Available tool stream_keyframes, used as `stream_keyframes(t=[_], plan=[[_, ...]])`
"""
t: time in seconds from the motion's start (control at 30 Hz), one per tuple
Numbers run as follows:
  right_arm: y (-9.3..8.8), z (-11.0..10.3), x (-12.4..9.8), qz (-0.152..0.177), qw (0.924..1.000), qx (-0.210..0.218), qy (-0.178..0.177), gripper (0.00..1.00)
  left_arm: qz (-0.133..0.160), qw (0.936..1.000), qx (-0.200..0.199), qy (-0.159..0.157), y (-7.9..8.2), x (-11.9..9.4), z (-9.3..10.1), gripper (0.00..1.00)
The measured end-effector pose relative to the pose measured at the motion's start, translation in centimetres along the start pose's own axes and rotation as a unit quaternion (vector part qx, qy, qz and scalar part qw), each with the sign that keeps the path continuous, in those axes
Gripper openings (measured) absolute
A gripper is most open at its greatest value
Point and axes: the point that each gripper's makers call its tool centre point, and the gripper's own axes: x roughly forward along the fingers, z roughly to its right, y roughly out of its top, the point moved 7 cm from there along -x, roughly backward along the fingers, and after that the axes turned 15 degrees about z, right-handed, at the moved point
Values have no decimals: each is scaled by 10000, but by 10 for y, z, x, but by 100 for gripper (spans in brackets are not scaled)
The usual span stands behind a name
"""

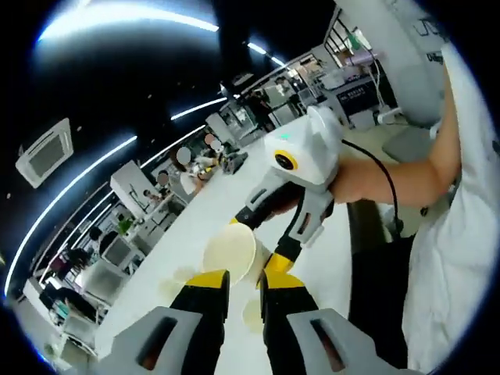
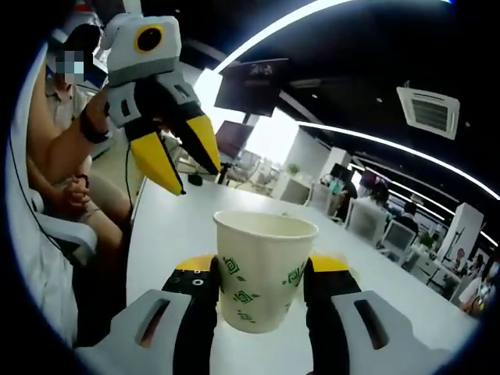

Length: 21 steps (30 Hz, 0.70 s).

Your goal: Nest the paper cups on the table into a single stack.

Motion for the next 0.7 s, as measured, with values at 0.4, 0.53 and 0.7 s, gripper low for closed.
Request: stream_keyframes(t=[0.4, 0.53, 0.7], plan=[[0, 7, -17, 280, 9986, 318, -306, 45, 1066, 9801, -1569, 580, -28, -35, -3, 18], [1, 5, -19, 433, 9972, 490, -362, 45, 1165, 9739, -1792, 765, -43, -43, -4, 18], [0, 1, -18, 563, 9955, 668, -355, 45, 1224, 9653, -2082, 991, -63, -52, 2, 19]])
